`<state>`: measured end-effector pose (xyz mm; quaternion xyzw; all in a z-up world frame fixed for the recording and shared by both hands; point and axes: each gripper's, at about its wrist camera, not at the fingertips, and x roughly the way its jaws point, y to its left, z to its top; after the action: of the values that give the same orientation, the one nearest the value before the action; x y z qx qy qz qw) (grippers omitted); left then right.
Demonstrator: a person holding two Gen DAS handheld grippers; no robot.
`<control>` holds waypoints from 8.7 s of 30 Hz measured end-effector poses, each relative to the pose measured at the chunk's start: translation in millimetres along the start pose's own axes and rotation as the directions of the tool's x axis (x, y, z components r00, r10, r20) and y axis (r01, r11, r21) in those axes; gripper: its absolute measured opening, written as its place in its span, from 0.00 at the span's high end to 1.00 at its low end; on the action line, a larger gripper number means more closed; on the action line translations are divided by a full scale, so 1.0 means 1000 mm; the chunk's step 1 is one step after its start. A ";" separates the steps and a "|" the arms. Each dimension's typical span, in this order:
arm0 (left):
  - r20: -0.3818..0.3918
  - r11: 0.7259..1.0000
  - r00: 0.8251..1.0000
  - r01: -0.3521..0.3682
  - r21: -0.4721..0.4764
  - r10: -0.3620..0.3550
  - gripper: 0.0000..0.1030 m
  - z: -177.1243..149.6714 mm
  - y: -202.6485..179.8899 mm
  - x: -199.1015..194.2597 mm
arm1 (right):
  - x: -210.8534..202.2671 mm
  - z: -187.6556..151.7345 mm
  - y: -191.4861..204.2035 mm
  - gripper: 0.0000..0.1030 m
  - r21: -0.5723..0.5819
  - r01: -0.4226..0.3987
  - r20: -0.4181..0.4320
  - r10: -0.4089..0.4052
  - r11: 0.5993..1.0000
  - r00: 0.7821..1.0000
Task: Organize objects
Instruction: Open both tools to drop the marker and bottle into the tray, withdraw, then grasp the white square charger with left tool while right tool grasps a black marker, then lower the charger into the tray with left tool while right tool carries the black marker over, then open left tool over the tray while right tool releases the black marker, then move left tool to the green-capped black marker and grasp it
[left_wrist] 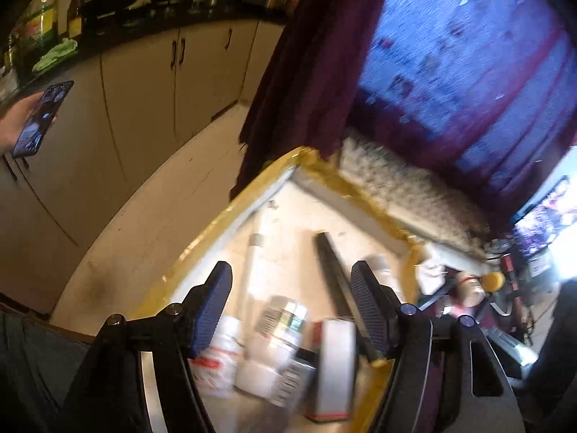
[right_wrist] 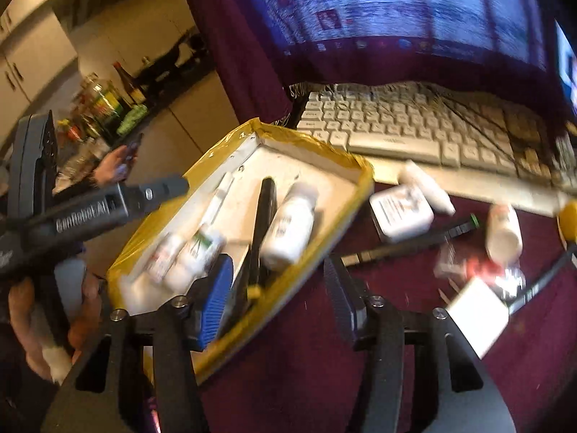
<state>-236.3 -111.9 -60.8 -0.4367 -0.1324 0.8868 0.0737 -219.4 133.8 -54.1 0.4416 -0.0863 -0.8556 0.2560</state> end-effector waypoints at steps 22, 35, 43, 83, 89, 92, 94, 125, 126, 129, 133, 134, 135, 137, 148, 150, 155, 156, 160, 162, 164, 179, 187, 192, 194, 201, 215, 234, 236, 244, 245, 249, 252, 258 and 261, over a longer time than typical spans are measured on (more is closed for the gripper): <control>-0.152 0.962 0.983 0.139 0.237 -0.104 0.36 -0.080 -0.142 0.017 | -0.084 -0.065 -0.114 0.50 0.163 0.128 0.071 -0.141 0.978 0.988; -0.206 0.941 0.976 0.139 0.309 -0.077 0.36 -0.096 -0.181 0.035 | -0.089 -0.077 -0.142 0.50 0.195 0.153 0.064 -0.168 0.969 0.984; -0.231 0.915 0.972 0.138 0.379 -0.051 0.36 -0.111 -0.208 0.050 | -0.099 -0.077 -0.157 0.50 0.211 0.201 0.087 -0.223 0.957 0.971; -0.190 0.941 0.981 0.032 0.337 0.035 0.53 -0.134 -0.185 0.037 | -0.042 0.005 -0.177 0.50 0.333 0.474 -0.066 -0.481 0.815 0.874; -0.170 0.942 0.985 0.062 0.331 -0.005 0.53 -0.128 -0.191 0.025 | -0.020 0.001 -0.170 0.61 0.219 0.582 -0.098 -0.575 0.783 0.812; -0.165 0.938 0.986 0.065 0.340 -0.009 0.53 -0.129 -0.193 0.021 | -0.031 -0.011 -0.171 0.76 0.219 0.555 -0.078 -0.553 0.802 0.830; -0.165 0.939 0.986 0.066 0.338 -0.010 0.53 -0.128 -0.192 0.020 | -0.039 -0.018 -0.176 0.87 0.231 0.539 -0.074 -0.537 0.810 0.840; -0.056 0.999 0.998 -0.038 -0.032 0.036 0.53 -0.024 -0.014 0.008 | -0.054 -0.037 -0.055 0.88 0.006 0.165 0.042 -0.165 0.986 0.985; -0.052 0.999 0.998 -0.033 -0.024 0.032 0.53 -0.024 -0.016 0.008 | -0.053 -0.035 -0.048 0.88 -0.002 0.136 0.044 -0.136 0.991 0.990; -0.059 0.998 0.997 -0.053 -0.016 0.052 0.53 -0.019 -0.017 0.014 | -0.042 -0.029 -0.022 0.88 -0.061 0.117 0.049 -0.114 0.991 0.992; -0.076 0.996 0.995 -0.066 -0.059 0.062 0.53 -0.010 -0.006 0.024 | -0.022 -0.018 0.012 0.88 -0.149 0.107 0.047 -0.101 0.983 0.994; -0.079 0.996 0.995 -0.061 -0.073 0.055 0.53 -0.007 -0.003 0.026 | -0.019 -0.017 0.017 0.88 -0.161 0.106 0.044 -0.100 0.981 0.994; -0.074 0.995 0.996 -0.059 -0.078 0.053 0.53 -0.004 -0.002 0.028 | -0.012 -0.014 0.024 0.88 -0.176 0.096 0.036 -0.091 0.980 0.995; -0.069 0.994 0.995 -0.076 -0.084 0.070 0.53 0.001 0.000 0.031 | 0.000 -0.009 0.031 0.88 -0.183 0.080 0.019 -0.078 0.980 0.997; -0.119 0.987 0.988 -0.114 -0.117 0.101 0.53 0.018 0.014 0.060 | 0.052 0.022 0.044 0.88 -0.140 0.080 -0.039 -0.086 0.987 0.996; -0.121 0.987 0.987 -0.122 -0.102 0.109 0.53 0.018 0.012 0.063 | 0.062 0.027 0.043 0.88 -0.127 0.082 -0.052 -0.089 0.989 0.995; -0.126 0.988 0.987 -0.117 -0.104 0.103 0.53 0.017 0.012 0.064 | 0.076 0.034 0.045 0.88 -0.114 0.087 -0.062 -0.095 0.990 0.994; -0.127 0.988 0.987 -0.115 -0.102 0.102 0.53 0.016 0.012 0.064 | 0.078 0.035 0.046 0.88 -0.113 0.086 -0.063 -0.094 0.990 0.994; -0.127 0.987 0.986 -0.124 -0.103 0.111 0.53 0.015 0.011 0.063 | 0.083 0.038 0.050 0.88 -0.119 0.103 -0.054 -0.110 0.987 0.992; -0.127 0.987 0.986 -0.126 -0.101 0.113 0.53 0.015 0.011 0.062 | 0.086 0.038 0.047 0.88 -0.104 0.106 -0.055 -0.112 0.989 0.992; -0.131 0.987 0.985 -0.124 -0.099 0.111 0.53 0.015 0.010 0.064 | 0.087 0.038 0.044 0.88 -0.093 0.099 -0.051 -0.104 0.991 0.993; -0.136 0.992 0.986 -0.107 -0.062 0.098 0.36 0.013 0.006 0.063 | 0.048 0.023 0.037 0.45 -0.114 0.035 0.032 -0.031 0.993 0.999; -0.074 0.997 0.995 -0.074 0.004 0.074 0.33 0.012 -0.023 0.034 | -0.017 -0.021 -0.015 0.45 0.000 0.021 0.115 -0.020 1.000 0.993; -0.003 0.997 1.000 -0.019 0.076 0.019 0.31 0.002 -0.072 0.010 | -0.035 -0.042 -0.067 0.45 0.101 0.108 0.131 -0.121 0.989 0.984; 0.006 0.992 1.000 0.001 0.129 -0.002 0.30 -0.006 -0.095 0.007 | -0.038 -0.046 -0.086 0.45 0.152 0.118 0.112 -0.136 0.981 0.984; -0.021 0.930 1.000 0.025 0.368 -0.018 0.24 -0.049 -0.181 0.018 | -0.056 -0.058 -0.126 0.45 0.204 0.166 0.102 -0.189 0.965 0.977; -0.083 0.915 0.995 -0.018 0.404 0.056 0.24 -0.073 -0.201 0.071 | -0.060 -0.060 -0.149 0.45 0.179 0.246 0.055 -0.260 0.953 0.964; -0.123 0.938 0.992 0.057 0.341 -0.016 0.24 -0.065 -0.175 0.078 | -0.057 -0.063 -0.146 0.45 0.146 0.249 0.043 -0.258 0.957 0.965; -0.108 0.915 0.994 0.024 0.403 0.022 0.24 -0.072 -0.182 0.081 | -0.056 -0.063 -0.145 0.45 0.141 0.248 0.047 -0.257 0.958 0.965; -0.117 0.909 0.993 0.063 0.412 -0.016 0.24 -0.077 -0.176 0.083 | -0.057 -0.065 -0.147 0.45 0.140 0.227 0.064 -0.238 0.964 0.969; -0.121 0.913 0.992 0.073 0.401 -0.026 0.24 -0.076 -0.175 0.082 | -0.057 -0.064 -0.146 0.45 0.142 0.227 0.063 -0.238 0.963 0.969; -0.131 0.923 0.990 0.096 0.374 -0.050 0.24 -0.071 -0.172 0.080 | -0.055 -0.062 -0.144 0.45 0.134 0.236 0.058 -0.245 0.963 0.968; -0.131 0.926 0.990 0.098 0.365 -0.053 0.24 -0.068 -0.174 0.080 | -0.057 -0.062 -0.146 0.45 0.140 0.221 0.056 -0.230 0.965 0.972; -0.190 0.939 0.977 0.155 0.309 -0.099 0.24 -0.063 -0.183 0.086 | -0.062 -0.061 -0.149 0.45 0.167 0.180 0.067 -0.194 0.969 0.979; -0.183 0.926 0.983 0.081 0.368 -0.013 0.24 -0.061 -0.194 0.098 | -0.062 -0.060 -0.147 0.45 0.164 0.179 0.070 -0.192 0.970 0.979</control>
<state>-244.6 107.7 -111.7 -0.4884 0.0354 0.8514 0.1880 -195.0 296.0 -100.9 0.4295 -0.1224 -0.8844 0.1355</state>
